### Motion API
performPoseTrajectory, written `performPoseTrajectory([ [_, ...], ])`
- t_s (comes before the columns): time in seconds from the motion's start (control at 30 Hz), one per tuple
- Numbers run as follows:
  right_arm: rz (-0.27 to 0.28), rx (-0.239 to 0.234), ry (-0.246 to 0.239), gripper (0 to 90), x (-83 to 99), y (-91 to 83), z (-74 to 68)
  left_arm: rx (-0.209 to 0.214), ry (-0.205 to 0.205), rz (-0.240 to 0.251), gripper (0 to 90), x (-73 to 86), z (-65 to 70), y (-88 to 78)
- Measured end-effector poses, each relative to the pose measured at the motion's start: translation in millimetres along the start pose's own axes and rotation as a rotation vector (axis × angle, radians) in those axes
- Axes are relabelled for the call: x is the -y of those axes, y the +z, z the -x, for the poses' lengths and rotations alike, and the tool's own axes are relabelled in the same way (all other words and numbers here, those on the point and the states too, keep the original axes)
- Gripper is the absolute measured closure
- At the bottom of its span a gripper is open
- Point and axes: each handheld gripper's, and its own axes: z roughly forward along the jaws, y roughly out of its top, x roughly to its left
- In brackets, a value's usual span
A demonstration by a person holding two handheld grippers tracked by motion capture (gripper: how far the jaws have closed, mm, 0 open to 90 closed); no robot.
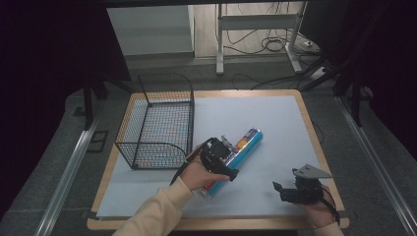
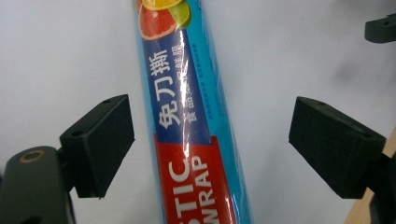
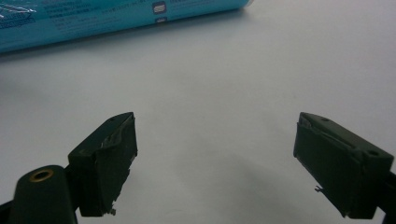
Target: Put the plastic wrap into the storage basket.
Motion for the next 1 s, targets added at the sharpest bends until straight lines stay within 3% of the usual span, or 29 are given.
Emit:
performPoseTrajectory([
  [0.53, -0.003, -0.004, -0.001, 13.7, 0.2, 0.5, 0.0, -0.019, -0.015, -0.072, 14.8, -24.4, -4.1, 30.9],
  [0.67, -0.004, -0.004, -0.001, 13.8, 0.4, 0.7, 0.3, -0.042, 0.011, -0.11, 15.7, -28.7, -5.6, 39.1],
  [1.0, -0.008, -0.001, 0.002, 13.8, 0.6, 1.0, 0.7, -0.034, -0.009, -0.162, 16.4, -35.5, -10.7, 59.7],
])
